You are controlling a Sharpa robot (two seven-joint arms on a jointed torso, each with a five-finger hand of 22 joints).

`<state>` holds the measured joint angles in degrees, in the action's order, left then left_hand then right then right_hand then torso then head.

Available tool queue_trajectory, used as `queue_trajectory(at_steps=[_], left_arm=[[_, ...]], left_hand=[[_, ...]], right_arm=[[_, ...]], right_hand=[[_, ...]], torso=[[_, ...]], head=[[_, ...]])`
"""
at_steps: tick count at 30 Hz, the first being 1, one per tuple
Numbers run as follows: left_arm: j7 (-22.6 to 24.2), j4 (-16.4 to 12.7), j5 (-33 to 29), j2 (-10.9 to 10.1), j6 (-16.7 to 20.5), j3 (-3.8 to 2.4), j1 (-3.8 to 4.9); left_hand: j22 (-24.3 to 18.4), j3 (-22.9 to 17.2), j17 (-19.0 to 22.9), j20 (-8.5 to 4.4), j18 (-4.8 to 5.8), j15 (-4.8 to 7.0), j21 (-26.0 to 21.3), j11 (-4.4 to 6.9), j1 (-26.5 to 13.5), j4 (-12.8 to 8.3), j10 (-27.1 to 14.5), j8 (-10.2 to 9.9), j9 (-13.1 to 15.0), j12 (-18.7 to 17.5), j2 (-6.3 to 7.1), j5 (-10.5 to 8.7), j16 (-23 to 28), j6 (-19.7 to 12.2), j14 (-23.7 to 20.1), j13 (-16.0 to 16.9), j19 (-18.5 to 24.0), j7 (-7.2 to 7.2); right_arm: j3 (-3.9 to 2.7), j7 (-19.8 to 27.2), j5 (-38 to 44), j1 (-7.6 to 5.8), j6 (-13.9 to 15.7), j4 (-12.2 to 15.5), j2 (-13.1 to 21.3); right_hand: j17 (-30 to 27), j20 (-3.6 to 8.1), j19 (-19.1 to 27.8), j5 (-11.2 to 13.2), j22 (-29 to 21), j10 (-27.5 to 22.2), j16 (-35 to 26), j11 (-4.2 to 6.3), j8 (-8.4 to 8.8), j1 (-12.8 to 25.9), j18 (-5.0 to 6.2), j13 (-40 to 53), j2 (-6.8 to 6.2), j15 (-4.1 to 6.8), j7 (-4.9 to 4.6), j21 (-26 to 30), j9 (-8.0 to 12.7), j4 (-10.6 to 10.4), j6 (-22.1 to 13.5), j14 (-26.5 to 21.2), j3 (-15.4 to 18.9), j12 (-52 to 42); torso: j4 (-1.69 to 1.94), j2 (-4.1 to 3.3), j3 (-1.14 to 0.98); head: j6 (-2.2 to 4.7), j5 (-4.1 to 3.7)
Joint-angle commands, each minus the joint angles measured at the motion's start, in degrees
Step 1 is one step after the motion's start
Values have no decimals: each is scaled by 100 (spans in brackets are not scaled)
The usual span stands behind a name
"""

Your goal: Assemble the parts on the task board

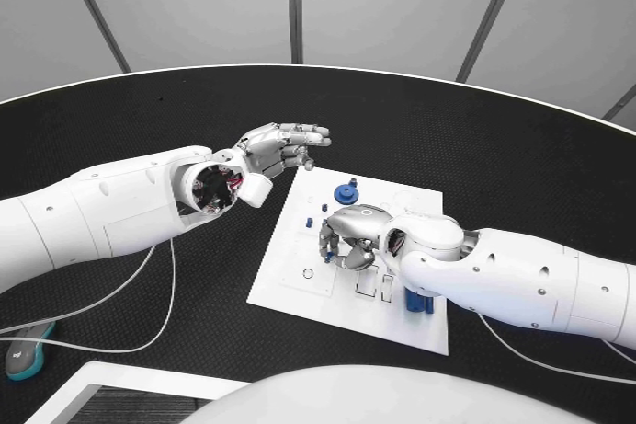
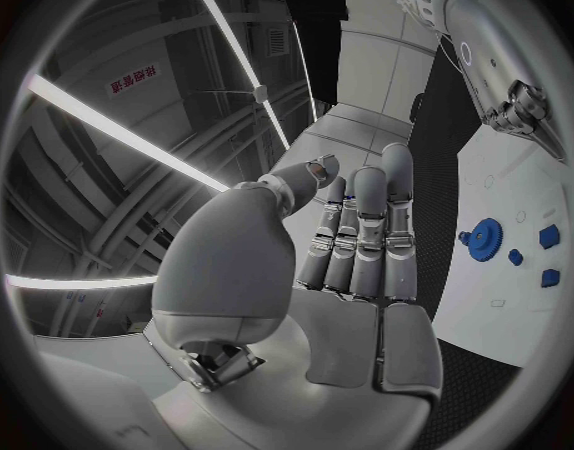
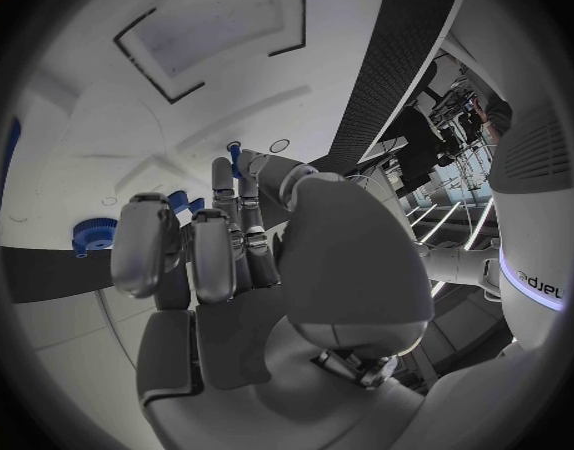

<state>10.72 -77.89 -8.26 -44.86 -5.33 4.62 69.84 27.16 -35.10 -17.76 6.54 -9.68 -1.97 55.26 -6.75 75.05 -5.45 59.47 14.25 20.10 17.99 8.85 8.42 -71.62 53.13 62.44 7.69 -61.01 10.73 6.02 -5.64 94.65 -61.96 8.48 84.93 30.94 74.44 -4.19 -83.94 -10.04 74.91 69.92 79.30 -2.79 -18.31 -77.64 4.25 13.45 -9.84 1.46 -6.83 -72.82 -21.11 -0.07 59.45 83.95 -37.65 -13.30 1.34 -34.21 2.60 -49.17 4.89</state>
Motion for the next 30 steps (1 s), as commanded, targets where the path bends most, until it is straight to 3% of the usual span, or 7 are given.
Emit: queue_trajectory(at_steps=[1, 22, 30], left_arm=[[-1, 0, 0, -1, -1, 0, 0], [-11, -3, 0, -2, -8, 0, 1], [-19, -2, 0, -3, -9, 0, 1]], left_hand=[[-5, 45, 6, 21, -93, -1, -23, 1, 38, -1, -25, -18, -10, 23, 5, 27, 34, -22, -46, -8, 35, 0], [-12, 62, 9, 27, -93, -6, -33, -3, 35, 9, -36, -22, -14, 26, 3, 28, 38, -32, -54, -10, 40, 5], [-12, 62, 9, 27, -93, -6, -33, -3, 35, 9, -36, -22, -14, 26, 3, 28, 38, -32, -54, -10, 40, 5]], right_arm=[[3, -1, 0, 2, -14, -1, -1], [13, -80, 0, 18, -34, -73, -60], [14, -79, 0, 81, -79, -104, -110]], right_hand=[[3, 44, -165, -33, 420, 28, -7, -4, -24, 37, -69, -6, 35, 32, -39, -19, -6, 29, 14, 315, 6, 19], [2, 42, -161, -32, 419, 29, -6, -6, -25, 49, -67, -6, 47, 31, -39, -13, -11, 30, 11, 315, 6, 26], [2, 42, -161, -32, 419, 29, -6, -6, -25, 49, -67, -6, 47, 31, -39, -13, -11, 30, 11, 315, 6, 26]], torso=[[0, 1, 2], [6, -3, 1], [13, -4, -2]], head=[[-11, -1], [-33, -2], [-44, 4]])
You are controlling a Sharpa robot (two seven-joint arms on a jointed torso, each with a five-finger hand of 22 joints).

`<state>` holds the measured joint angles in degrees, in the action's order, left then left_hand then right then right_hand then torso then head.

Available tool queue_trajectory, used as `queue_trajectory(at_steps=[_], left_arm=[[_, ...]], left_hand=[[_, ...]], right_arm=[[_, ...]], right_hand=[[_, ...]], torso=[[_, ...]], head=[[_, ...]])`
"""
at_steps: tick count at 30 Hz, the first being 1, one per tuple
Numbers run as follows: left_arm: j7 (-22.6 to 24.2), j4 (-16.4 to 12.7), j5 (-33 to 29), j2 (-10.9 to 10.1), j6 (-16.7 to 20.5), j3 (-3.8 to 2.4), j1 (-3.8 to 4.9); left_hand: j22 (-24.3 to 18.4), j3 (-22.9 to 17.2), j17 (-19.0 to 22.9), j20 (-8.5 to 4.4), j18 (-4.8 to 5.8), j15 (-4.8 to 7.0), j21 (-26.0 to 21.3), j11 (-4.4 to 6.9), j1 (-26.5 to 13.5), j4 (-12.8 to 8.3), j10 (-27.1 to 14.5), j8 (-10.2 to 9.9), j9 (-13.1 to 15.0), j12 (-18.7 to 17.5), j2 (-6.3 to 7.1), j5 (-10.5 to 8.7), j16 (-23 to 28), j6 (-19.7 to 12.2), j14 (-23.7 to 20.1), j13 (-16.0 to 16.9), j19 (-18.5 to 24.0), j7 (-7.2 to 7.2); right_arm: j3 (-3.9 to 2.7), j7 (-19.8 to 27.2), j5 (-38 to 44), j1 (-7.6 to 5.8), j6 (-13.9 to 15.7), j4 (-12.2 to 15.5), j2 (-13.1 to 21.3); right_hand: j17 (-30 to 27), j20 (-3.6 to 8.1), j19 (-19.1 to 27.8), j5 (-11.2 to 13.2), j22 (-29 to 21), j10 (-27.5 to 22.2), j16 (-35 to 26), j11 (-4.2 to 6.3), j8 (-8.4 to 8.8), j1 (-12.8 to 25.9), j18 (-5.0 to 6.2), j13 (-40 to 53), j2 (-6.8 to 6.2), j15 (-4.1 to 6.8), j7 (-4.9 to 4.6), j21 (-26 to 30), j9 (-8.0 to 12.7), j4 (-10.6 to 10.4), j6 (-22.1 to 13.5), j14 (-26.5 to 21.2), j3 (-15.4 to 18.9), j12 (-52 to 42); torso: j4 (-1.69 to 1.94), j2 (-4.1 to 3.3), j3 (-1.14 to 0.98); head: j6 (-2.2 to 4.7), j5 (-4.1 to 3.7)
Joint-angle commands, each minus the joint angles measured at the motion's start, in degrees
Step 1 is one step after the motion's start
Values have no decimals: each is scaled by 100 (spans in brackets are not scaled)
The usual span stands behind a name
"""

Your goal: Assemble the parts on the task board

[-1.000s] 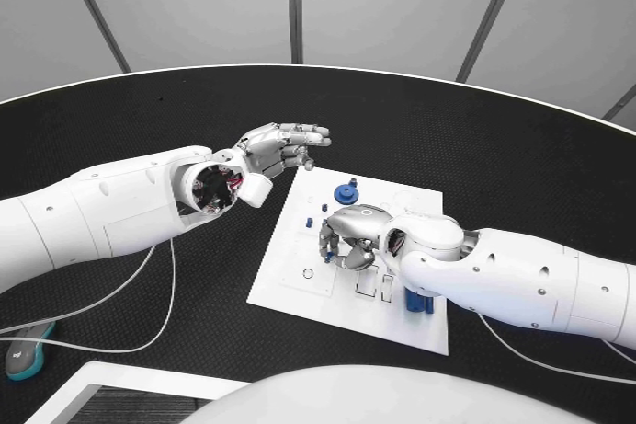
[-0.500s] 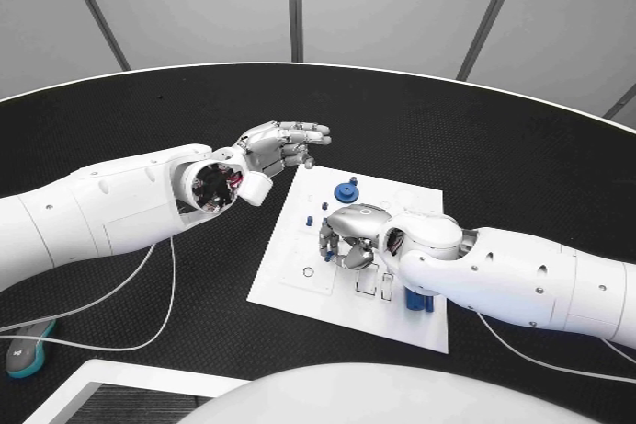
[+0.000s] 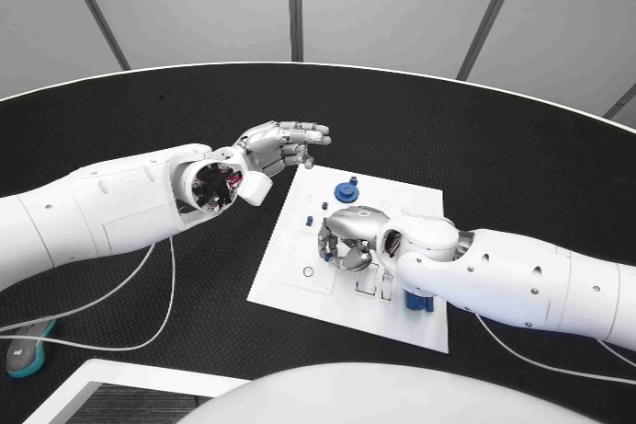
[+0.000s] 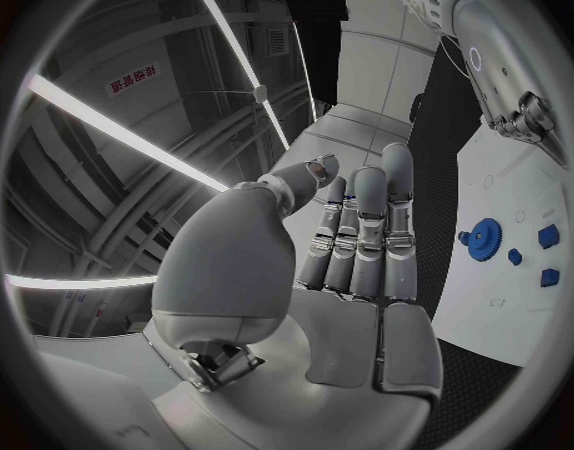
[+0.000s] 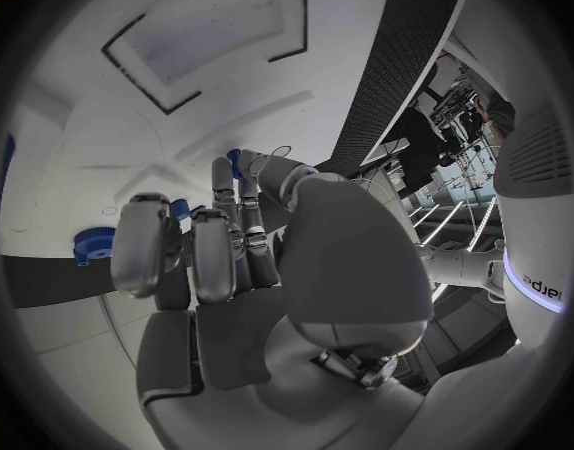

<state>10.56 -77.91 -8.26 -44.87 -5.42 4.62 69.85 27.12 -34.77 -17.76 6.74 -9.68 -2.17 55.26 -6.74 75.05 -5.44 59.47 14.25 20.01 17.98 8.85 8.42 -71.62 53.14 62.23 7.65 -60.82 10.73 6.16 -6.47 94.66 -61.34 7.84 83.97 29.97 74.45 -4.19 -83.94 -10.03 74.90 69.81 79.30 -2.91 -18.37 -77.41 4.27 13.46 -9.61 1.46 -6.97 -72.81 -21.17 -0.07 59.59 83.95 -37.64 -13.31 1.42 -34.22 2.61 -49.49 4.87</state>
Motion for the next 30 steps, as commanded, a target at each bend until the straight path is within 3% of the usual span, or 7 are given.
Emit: queue_trajectory(at_steps=[1, 15, 19, 22, 24, 30], left_arm=[[-4, 0, 0, -2, 0, 0, 0], [-17, 10, 1, 8, -8, -1, 1], [-20, 11, 1, 5, -9, -1, 1], [-22, 13, 1, 2, -11, -1, 1], [-23, 17, 1, 2, -12, -1, 1], [-33, 30, 1, 1, -32, 0, 1]], left_hand=[[-8, 28, 9, 7, -93, 14, -33, -4, 35, 7, -36, -22, -5, 27, 3, 28, 38, -32, -34, -7, 21, 5], [-8, 28, 9, 7, -93, 14, -33, -4, 35, 7, -36, -22, -5, 27, 3, 28, 38, -32, -34, -7, 21, 5], [-8, 28, 9, 7, -93, 14, -33, -4, 35, 7, -36, -22, -5, 27, 3, 28, 38, -32, -34, -7, 21, 5], [-8, 28, 9, 7, -93, 14, -33, -4, 35, 7, -36, -22, -5, 27, 3, 28, 38, -32, -34, -7, 21, 5], [-8, 28, 9, 7, -93, 14, -33, -4, 35, 7, -36, -22, -5, 27, 3, 28, 38, -32, -34, -7, 21, 5], [-14, 41, 12, 12, -93, 10, -42, -7, 33, 18, -47, -23, -9, 30, -1, 29, 40, -39, -40, -9, 25, 8]], right_arm=[[1, 4, 0, 29, -25, -11, -18], [5, 9, 1, 67, -39, -51, -38], [5, 36, 1, 68, -6, -53, -24], [5, 45, 1, 68, 36, -21, 9], [5, 40, 1, 68, 96, 26, 51], [5, 9, 1, 67, 322, 246, 231]], right_hand=[[2, 42, -161, -33, 419, 41, -6, 6, -18, 26, -69, -7, 24, 31, -26, -14, -5, 31, -3, 315, 5, 27], [-32, 29, -159, -30, 454, -23, -25, -22, 30, 96, -76, -19, 19, 11, -55, -50, -5, 47, -104, 307, 30, 91], [-108, -68, -89, -161, 378, -444, -63, -198, 305, 346, -52, -116, -169, -133, -218, 106, 95, 1, -553, 284, 152, 339], [-125, -89, -73, -161, 364, -501, -71, -210, 368, 383, -43, -131, -209, -146, -209, 138, 118, -1, -651, 277, 183, 357], [-252, -122, 2, -22, 253, -698, -156, -218, 472, 473, 4, -171, -310, -161, -184, 336, 153, -19, -829, 229, 286, 411], [-484, -153, 124, 170, 81, -963, -316, -230, 534, 543, 69, -223, -390, -173, -112, 643, 165, -56, -945, 128, 458, 431]], torso=[[4, -2, -3], [-3, 6, 0], [-2, 3, 1], [0, 3, 0], [-2, 5, 0], [-8, 10, -5]], head=[[-14, 6], [-21, 2], [-17, 0], [-11, -8], [-6, -21], [4, -44]])
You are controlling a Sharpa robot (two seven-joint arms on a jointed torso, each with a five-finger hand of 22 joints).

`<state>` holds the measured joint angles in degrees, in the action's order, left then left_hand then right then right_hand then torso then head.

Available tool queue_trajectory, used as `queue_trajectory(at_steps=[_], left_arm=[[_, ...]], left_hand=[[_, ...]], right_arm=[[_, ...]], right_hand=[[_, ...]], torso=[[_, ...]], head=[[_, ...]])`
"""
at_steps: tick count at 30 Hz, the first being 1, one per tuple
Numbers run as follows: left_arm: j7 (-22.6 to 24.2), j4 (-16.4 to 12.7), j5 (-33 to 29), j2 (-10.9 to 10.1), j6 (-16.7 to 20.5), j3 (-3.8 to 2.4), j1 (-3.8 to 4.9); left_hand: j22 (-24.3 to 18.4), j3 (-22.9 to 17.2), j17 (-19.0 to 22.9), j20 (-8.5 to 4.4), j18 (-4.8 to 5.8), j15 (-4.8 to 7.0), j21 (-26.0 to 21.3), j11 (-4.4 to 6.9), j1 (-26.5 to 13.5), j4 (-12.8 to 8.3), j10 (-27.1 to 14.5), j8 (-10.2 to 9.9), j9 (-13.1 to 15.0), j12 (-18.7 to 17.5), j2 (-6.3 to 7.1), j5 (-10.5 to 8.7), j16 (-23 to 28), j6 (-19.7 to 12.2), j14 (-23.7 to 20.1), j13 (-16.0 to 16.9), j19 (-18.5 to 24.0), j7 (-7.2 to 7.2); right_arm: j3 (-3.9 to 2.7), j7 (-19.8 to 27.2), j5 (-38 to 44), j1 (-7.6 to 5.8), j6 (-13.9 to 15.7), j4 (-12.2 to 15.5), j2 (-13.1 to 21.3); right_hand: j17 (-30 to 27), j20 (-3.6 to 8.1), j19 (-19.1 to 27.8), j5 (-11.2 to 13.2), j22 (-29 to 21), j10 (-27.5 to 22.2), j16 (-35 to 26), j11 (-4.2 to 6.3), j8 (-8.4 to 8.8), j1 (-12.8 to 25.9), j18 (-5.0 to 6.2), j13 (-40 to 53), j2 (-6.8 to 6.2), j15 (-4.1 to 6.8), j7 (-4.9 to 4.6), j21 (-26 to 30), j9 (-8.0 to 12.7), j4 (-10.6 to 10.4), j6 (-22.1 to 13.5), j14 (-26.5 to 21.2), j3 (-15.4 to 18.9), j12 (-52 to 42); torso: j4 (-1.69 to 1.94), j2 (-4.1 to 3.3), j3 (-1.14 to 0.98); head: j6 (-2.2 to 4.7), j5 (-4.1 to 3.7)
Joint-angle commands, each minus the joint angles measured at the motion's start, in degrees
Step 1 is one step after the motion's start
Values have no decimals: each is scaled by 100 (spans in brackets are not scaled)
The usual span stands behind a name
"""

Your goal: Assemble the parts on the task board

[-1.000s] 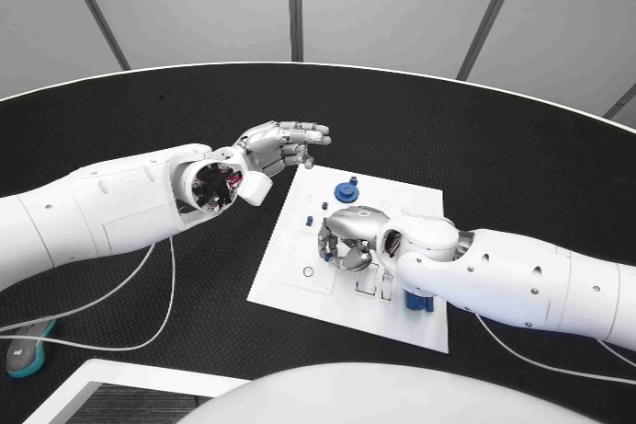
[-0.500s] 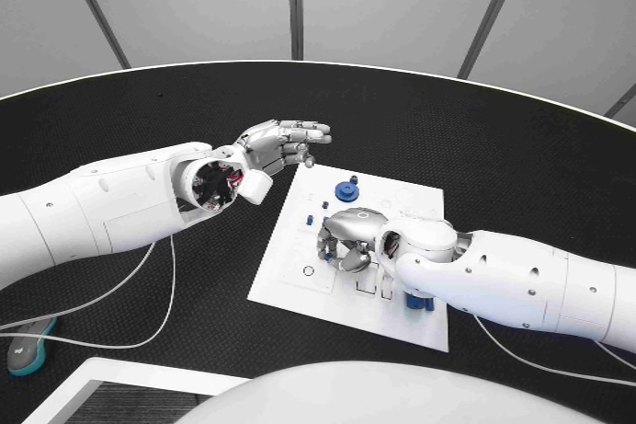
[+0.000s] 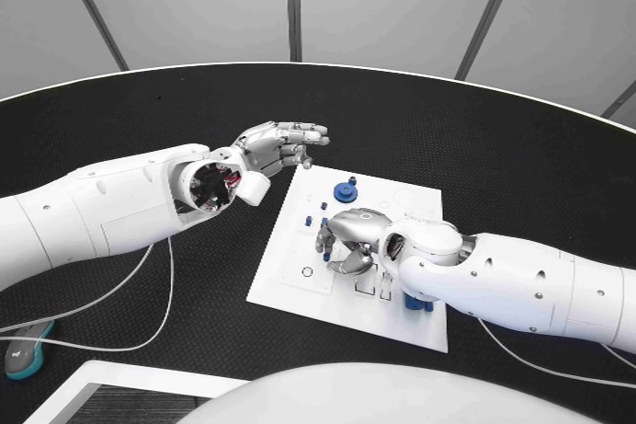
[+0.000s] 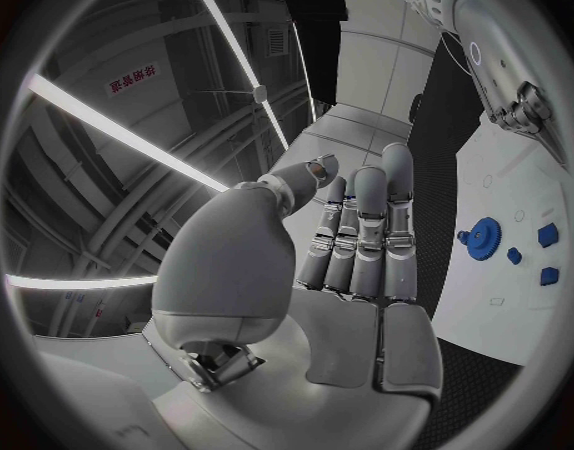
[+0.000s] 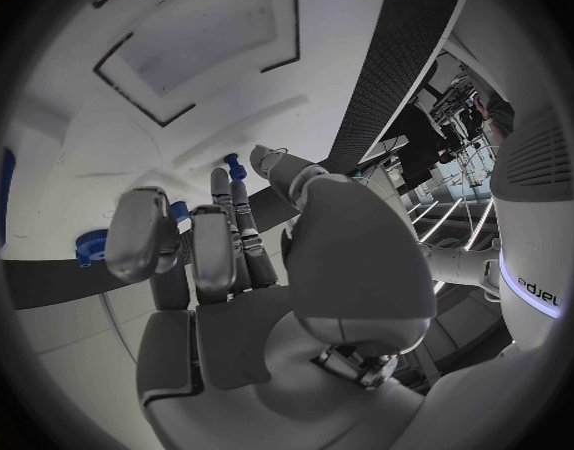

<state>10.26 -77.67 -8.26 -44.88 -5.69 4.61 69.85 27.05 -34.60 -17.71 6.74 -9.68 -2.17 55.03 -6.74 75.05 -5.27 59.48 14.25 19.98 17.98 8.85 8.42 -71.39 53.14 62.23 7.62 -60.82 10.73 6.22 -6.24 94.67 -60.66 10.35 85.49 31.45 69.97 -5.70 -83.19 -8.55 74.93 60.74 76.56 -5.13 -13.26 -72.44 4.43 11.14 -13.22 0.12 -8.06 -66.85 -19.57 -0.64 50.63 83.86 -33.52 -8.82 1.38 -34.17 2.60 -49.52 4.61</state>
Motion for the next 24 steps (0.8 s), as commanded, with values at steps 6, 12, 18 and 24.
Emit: queue_trajectory(at_steps=[6, 12, 18, 24], left_arm=[[5, 16, 0, 6, -14, 0, -1], [7, 46, 0, 15, -23, 1, -1], [6, 87, 0, 31, -51, 2, -3], [3, 135, 0, 32, -62, 4, -5]], left_hand=[[-8, 25, 6, 13, -94, 9, -22, -7, 33, 4, -48, -23, -6, 30, -4, 30, 18, -40, -41, -7, 26, 8], [-8, 24, 7, 13, -94, 9, -23, -7, 36, 5, -49, -23, -6, 31, -9, 31, 18, -39, -41, -7, 26, 8], [-8, 24, 7, 13, -94, 9, -23, -7, 36, 5, -49, -23, -6, 31, -9, 31, 18, -39, -41, -7, 26, 8], [-11, 23, 8, 14, -94, 8, -26, -8, 40, 8, -53, -23, -8, 32, -19, 33, 20, -41, -44, -8, 27, 9]], right_arm=[[-2, -53, 0, -1, 340, 436, 367], [-9, -182, 0, -20, 676, 949, 853], [-38, -481, -187, -302, 837, 1439, 1655], [-48, -744, -537, -575, 867, 1462, 2304]], right_hand=[[-43, -6, 51, 24, 78, -81, -43, -10, 17, 47, 53, 6, -24, -41, 19, 49, 1, -8, -39, 131, 71, -30], [-4, -3, 24, 12, 120, -67, -2, 3, -22, 21, 41, 10, 31, -30, 18, -17, -18, -23, 44, 155, 83, -88], [27, 32, -43, 26, 199, 156, 51, 53, -68, 52, 17, 15, 36, 11, -11, -145, -40, -106, 195, 213, 123, -271], [-16, 41, -47, 123, 180, 159, 29, 49, -25, 157, 19, -33, -157, 9, -33, -108, -21, -233, 191, 213, 330, -290]], torso=[[-6, 10, -9], [-18, 22, -7], [-57, 51, -4], [-117, 101, -10]], head=[[31, -53], [87, -150], [246, -370], [313, -527]])
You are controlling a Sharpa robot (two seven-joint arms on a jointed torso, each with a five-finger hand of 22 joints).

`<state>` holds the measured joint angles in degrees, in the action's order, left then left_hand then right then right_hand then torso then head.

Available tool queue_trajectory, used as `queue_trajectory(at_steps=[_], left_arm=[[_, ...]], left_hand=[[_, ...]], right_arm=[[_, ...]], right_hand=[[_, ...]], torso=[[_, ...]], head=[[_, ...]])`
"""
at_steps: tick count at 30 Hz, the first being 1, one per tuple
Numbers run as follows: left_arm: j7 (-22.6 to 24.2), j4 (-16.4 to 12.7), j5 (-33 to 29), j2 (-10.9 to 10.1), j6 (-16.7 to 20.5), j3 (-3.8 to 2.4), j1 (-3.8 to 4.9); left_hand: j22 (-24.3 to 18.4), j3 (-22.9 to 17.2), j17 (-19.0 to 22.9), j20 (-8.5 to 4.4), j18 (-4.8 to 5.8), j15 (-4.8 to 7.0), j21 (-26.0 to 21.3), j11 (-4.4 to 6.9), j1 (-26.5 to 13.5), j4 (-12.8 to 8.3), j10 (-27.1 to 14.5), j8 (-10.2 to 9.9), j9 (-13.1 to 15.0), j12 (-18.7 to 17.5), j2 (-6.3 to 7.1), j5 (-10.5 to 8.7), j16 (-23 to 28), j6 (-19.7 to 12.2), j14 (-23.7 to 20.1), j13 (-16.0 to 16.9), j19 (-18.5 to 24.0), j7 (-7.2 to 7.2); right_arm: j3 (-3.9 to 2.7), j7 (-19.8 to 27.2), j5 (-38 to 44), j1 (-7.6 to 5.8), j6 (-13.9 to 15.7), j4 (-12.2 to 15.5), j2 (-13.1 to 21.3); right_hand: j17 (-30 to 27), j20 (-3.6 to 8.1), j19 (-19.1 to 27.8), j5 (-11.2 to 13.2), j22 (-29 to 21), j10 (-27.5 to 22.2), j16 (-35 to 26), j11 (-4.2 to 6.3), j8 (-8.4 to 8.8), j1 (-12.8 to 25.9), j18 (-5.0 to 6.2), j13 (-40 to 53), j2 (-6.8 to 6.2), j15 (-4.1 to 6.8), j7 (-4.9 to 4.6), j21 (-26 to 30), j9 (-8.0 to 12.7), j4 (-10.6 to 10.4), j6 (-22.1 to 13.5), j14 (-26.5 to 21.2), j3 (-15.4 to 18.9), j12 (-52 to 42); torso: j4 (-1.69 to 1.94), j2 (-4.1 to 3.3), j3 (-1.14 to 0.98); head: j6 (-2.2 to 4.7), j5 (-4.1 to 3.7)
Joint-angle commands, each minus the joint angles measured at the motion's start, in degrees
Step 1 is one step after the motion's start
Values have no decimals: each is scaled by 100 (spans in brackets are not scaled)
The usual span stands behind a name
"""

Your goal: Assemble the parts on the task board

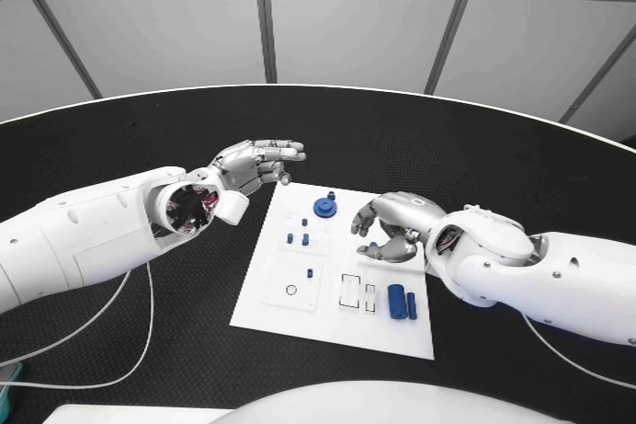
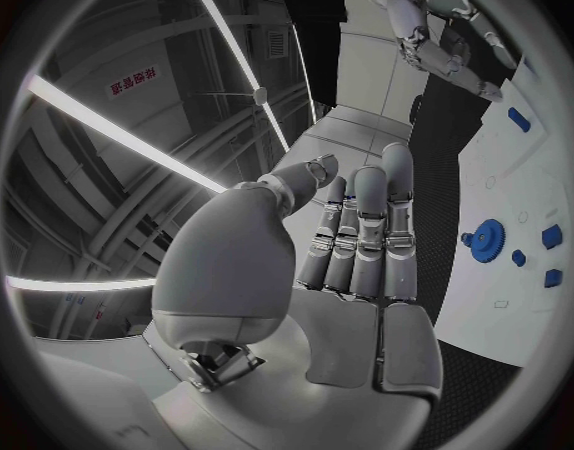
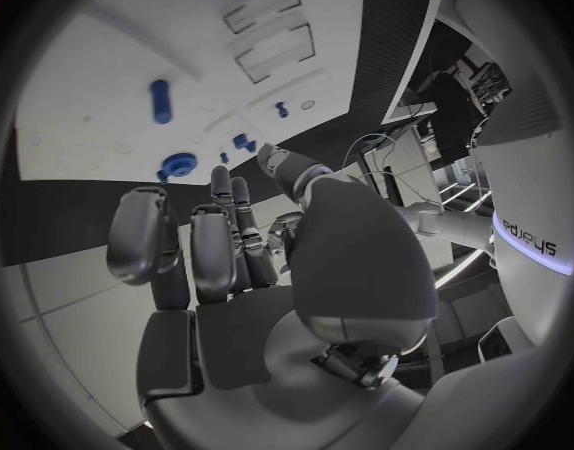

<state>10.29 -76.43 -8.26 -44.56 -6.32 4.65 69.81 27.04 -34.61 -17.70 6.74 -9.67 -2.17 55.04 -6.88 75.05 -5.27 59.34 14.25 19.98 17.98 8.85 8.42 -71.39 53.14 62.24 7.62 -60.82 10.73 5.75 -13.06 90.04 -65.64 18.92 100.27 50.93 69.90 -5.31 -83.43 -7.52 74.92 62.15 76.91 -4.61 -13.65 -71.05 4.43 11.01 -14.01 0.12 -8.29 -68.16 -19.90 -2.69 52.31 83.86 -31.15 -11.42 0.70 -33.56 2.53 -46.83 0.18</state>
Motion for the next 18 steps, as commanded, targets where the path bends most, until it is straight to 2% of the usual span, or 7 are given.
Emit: queue_trajectory(at_steps=[1, 6, 9, 13, 15, 16, 18], left_arm=[[0, 16, 0, 0, 1, 1, -1], [-3, 29, 0, 6, -7, 1, -2], [-5, 32, 0, 14, -16, 1, -2], [-12, 34, 0, 15, -24, 1, -2], [-14, 35, 0, 15, -26, 1, -2], [-15, 35, 0, 14, -26, 1, -3], [-16, 34, 0, 14, -28, 1, -3]], left_hand=[[-9, 24, 7, 14, -95, 8, -26, 5, 40, 9, -39, -23, -8, 33, -18, 33, 20, -41, -44, -8, 27, 9], [-9, 24, 7, 14, -95, 8, -26, 5, 40, 9, -39, -23, -8, 33, -18, 33, 20, -41, -44, -8, 27, 9], [-9, 24, 7, 14, -95, 8, -26, 5, 40, 9, -39, -23, -8, 33, -18, 33, 20, -41, -44, -8, 27, 9], [-11, 28, 8, 16, -95, 7, -29, 4, 38, 14, -42, -23, -9, 34, -20, 32, 20, -42, -47, -8, 28, 10], [-11, 28, 8, 16, -95, 7, -29, 4, 38, 14, -42, -23, -9, 34, -20, 32, 20, -42, -47, -8, 28, 10], [-11, 28, 8, 16, -95, 7, -29, 4, 38, 14, -42, -23, -9, 34, -20, 32, 20, -42, -47, -8, 28, 10], [-11, 28, 8, 16, -95, 7, -29, 4, 38, 14, -42, -23, -9, 34, -20, 32, 20, -42, -47, -8, 28, 10]], right_arm=[[-2, -97, -102, -99, 21, -35, 434], [-2, -239, -168, -151, 167, -165, 596], [0, -386, -227, -159, 295, -255, 583], [3, -664, -642, -150, 391, -372, 498], [4, -729, -784, -135, 417, -406, 444], [5, -731, -829, -125, 436, -420, 417], [6, -683, -908, -95, 492, -454, 341]], right_hand=[[-13, 1, -25, 20, 184, 21, -8, -1, 22, 20, 18, -26, -103, 12, -9, 21, 16, -45, 22, 213, 141, -37], [-55, 8, -45, 50, 203, 145, -31, 6, 33, 11, 10, -30, -90, 20, -11, -5, 25, -172, 66, 207, 290, -118], [17, 33, -115, 84, 304, 662, 34, 60, -30, 121, -21, 84, -105, 58, -19, -170, 10, -433, 278, 238, 454, -374], [164, 178, -210, -113, 472, 1274, 166, 270, -207, 263, -71, 672, -125, 228, 167, -427, -64, -928, 454, 292, 934, -999], [229, 252, -256, -149, 569, 1273, 232, 310, -312, 162, -97, 1199, -112, 275, 247, -573, -152, -1098, 462, 316, 1150, -1459], [249, 308, -272, -204, 626, 901, 280, 314, -434, -7, -108, 2170, -19, 288, 268, -629, -299, -1404, 353, 323, 1488, -2218], [259, 268, -267, -188, 631, 787, 289, 335, -447, -129, -115, 2315, 6, 294, 230, -626, -324, -1375, 306, 319, 1527, -2275]], torso=[[-53, 42, -3], [-68, 44, -18], [-62, 42, -24], [-55, 36, -11], [-59, 36, -8], [-58, 35, -9], [-61, 32, -9]], head=[[64, -114], [65, -253], [82, -328], [72, -409], [67, -424], [63, -437], [57, -459]])
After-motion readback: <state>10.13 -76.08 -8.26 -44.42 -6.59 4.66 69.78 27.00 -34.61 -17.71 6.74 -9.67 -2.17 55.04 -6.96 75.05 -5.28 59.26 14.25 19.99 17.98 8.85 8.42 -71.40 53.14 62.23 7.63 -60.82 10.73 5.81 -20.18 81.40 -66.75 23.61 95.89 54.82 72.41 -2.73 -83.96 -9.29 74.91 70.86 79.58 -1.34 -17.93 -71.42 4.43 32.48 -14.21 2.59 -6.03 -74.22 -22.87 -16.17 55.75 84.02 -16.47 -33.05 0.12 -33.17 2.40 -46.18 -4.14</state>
